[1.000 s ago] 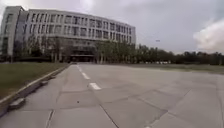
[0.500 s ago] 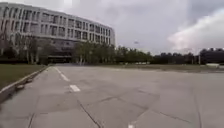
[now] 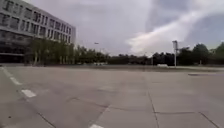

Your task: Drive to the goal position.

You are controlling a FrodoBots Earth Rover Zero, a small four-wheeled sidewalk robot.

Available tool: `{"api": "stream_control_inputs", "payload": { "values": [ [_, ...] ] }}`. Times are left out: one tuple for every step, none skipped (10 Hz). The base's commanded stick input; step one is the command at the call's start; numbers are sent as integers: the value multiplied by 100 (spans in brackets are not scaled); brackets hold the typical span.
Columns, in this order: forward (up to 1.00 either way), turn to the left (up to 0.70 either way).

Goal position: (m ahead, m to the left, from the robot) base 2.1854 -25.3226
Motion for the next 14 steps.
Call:
{"api": "stream_control_inputs", "payload": {
  "values": [
    [0,-45],
    [0,-45],
    [0,-45],
    [0,-45],
    [0,-45],
    [0,-45],
    [0,-45],
    [0,-45],
    [0,-45],
    [0,-45],
    [0,-45],
    [0,-45],
    [0,-45],
    [0,-45]
  ]
}}
